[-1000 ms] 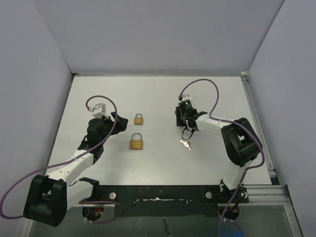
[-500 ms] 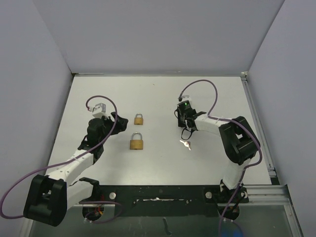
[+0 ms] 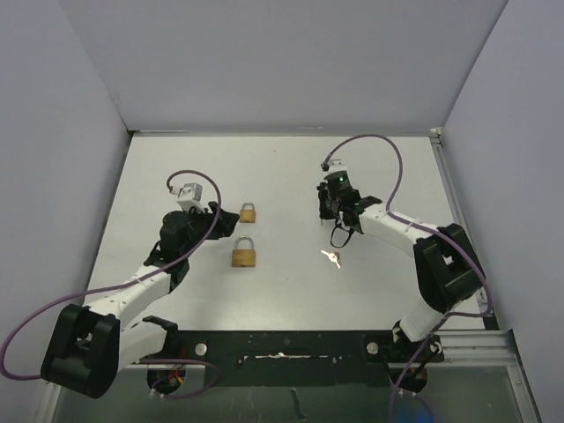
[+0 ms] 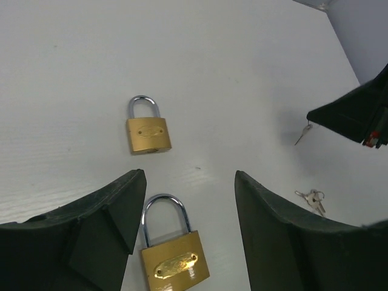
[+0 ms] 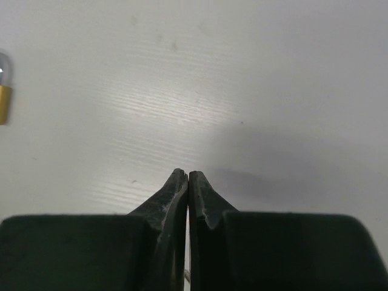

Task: Unlock with the key

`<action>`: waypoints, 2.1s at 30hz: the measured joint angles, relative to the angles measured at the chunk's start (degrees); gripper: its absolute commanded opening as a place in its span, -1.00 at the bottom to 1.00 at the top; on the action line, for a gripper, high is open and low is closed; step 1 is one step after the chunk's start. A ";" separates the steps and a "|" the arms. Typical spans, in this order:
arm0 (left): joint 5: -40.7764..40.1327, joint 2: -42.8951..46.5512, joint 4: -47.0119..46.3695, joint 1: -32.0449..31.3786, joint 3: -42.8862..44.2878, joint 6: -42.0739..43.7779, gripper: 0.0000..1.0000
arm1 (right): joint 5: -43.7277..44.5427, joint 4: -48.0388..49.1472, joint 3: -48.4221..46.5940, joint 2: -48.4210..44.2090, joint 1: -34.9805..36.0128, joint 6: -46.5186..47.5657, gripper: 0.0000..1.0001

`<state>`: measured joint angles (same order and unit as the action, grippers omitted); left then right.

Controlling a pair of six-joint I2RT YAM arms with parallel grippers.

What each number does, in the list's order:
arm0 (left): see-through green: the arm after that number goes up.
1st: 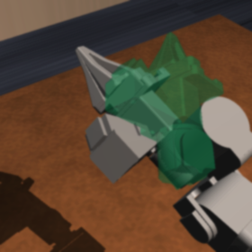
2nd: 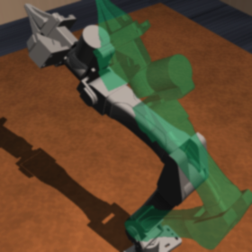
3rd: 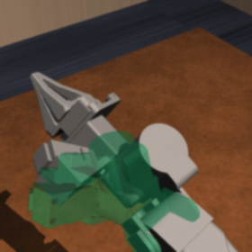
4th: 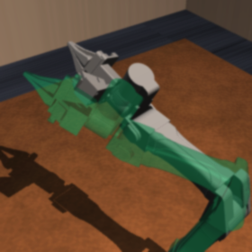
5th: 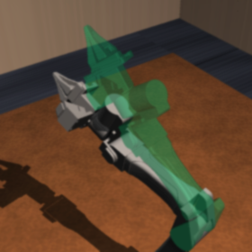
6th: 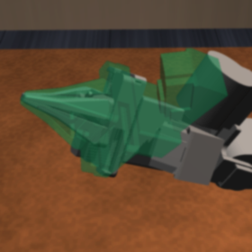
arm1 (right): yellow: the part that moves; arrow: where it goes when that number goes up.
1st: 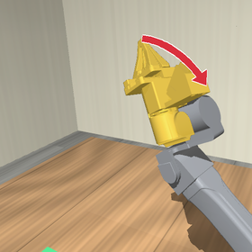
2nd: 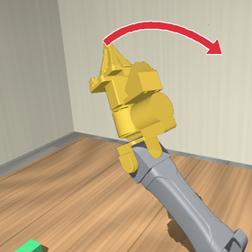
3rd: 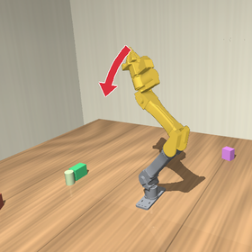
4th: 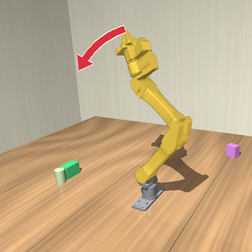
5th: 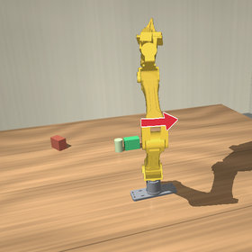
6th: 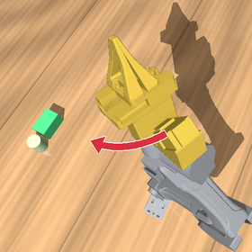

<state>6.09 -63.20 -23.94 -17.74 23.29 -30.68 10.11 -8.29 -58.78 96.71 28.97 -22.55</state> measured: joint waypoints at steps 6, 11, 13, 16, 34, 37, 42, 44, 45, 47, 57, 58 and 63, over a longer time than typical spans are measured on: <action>5.57 -3.08 -9.49 -5.77 -0.92 4.79 0.22 | -7.41 -0.15 -0.07 -12.94 -0.31 2.05 -1.00; 7.61 -6.25 -19.28 -11.28 -3.61 9.90 0.29 | -13.22 -1.95 -0.31 -17.79 -1.16 2.80 -1.00; 8.35 -8.26 -23.76 -13.05 -4.20 11.43 0.30 | -14.99 -2.99 -0.33 -18.95 -1.27 2.82 -1.00; 9.05 -11.89 -30.45 -14.67 -4.20 12.85 0.30 | -17.03 -4.15 -0.33 -20.50 -1.46 2.75 -1.00; 5.90 -37.55 -63.19 -27.43 2.05 22.25 -0.04 | -22.29 -4.63 -0.28 -25.73 -1.51 -4.87 -1.00; 5.22 -40.50 -63.32 -28.48 3.32 23.89 -0.08 | -23.08 -4.15 -0.20 -26.38 -1.49 -6.08 -1.00; 3.72 -42.77 -63.39 -31.19 5.42 27.21 -0.20 | -23.82 -3.37 1.05 -27.82 -1.11 -7.13 -1.00; 3.28 -43.17 -63.45 -32.02 6.36 28.26 -0.23 | -24.13 -3.17 1.81 -28.11 -0.83 -7.61 -1.00; 3.19 -43.28 -63.49 -32.33 6.78 28.61 -0.24 | -24.22 -3.08 2.10 -28.13 -0.76 -7.80 -1.00; 3.06 -43.41 -63.60 -32.74 7.54 29.46 -0.26 | -24.30 -2.97 2.84 -28.15 -0.44 -8.22 -1.00; 2.40 -43.43 -63.67 -32.85 9.20 32.00 -0.27 | -24.26 -2.86 3.91 -28.59 1.92 -9.68 -1.00; 2.21 -43.43 -63.67 -32.85 9.35 32.22 -0.27 | -24.20 -2.84 3.96 -28.65 2.08 -9.73 -1.00; 1.53 -43.43 -63.69 -32.85 9.77 32.89 -0.38 | -24.06 -2.64 4.50 -28.74 2.62 -10.12 -1.00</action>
<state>7.62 -106.63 -87.64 -50.59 33.06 2.22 -13.96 -10.94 -54.28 67.96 31.59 -32.67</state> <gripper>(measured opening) 0.346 0.025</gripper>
